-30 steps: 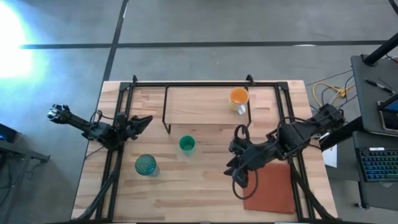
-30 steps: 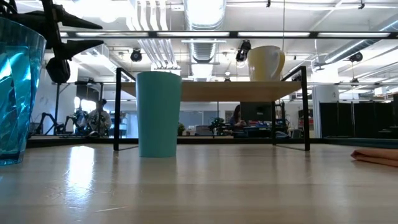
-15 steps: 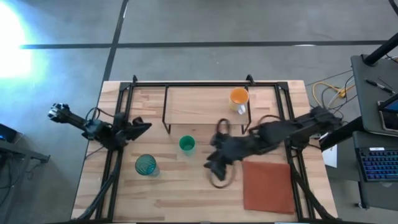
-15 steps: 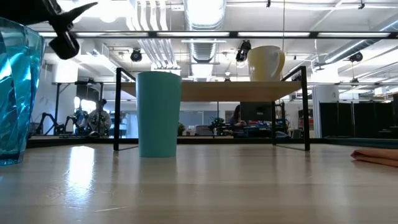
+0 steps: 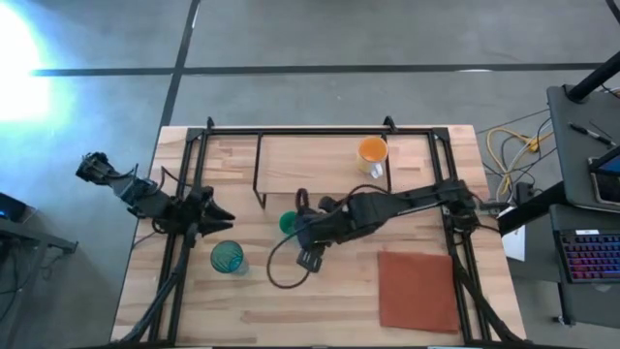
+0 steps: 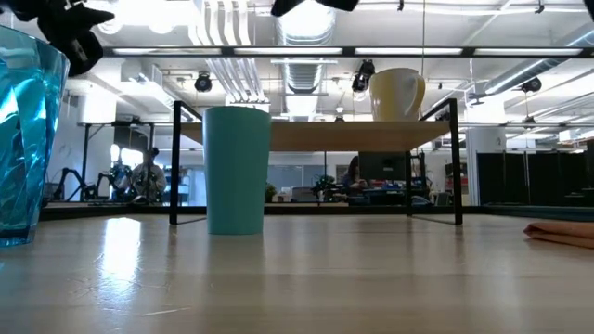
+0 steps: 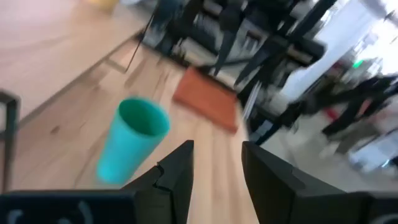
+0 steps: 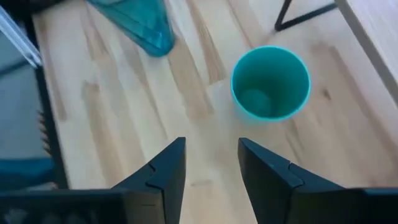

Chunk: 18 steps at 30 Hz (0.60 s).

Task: Stack small to large cups/mugs on shelf
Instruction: Put the light blue cup on the shelf

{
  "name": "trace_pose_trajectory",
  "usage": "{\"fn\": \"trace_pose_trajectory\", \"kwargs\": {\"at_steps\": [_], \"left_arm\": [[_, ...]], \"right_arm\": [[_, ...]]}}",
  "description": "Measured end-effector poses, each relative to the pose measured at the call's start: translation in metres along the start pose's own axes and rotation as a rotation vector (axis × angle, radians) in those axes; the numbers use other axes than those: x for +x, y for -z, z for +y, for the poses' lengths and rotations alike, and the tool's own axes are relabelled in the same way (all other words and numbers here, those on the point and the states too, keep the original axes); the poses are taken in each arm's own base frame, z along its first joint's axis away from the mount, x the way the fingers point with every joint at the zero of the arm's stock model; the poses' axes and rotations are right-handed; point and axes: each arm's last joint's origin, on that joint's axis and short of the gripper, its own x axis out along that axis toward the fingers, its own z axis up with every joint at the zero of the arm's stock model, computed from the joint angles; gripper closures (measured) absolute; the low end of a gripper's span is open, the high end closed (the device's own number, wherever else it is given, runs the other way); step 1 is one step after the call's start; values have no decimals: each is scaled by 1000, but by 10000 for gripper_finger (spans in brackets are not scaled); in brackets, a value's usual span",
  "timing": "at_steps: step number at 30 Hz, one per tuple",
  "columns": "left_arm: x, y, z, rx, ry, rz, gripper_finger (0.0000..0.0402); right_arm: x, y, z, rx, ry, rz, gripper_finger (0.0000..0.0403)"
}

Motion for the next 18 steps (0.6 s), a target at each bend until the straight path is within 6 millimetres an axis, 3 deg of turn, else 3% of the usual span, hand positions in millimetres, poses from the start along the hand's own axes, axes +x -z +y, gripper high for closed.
{"fn": "trace_pose_trajectory", "kwargs": {"at_steps": [7,11,18], "left_arm": [[0,-6,-6,35,-46,99,281],[1,-7,-7,41,-58,114,281],[0,-7,-6,42,-67,107,281]], "right_arm": [[41,-28,-8,-108,35,11,246],[60,-35,-19,-105,-16,43,230],[66,-35,-23,-164,-14,62,208]]}}
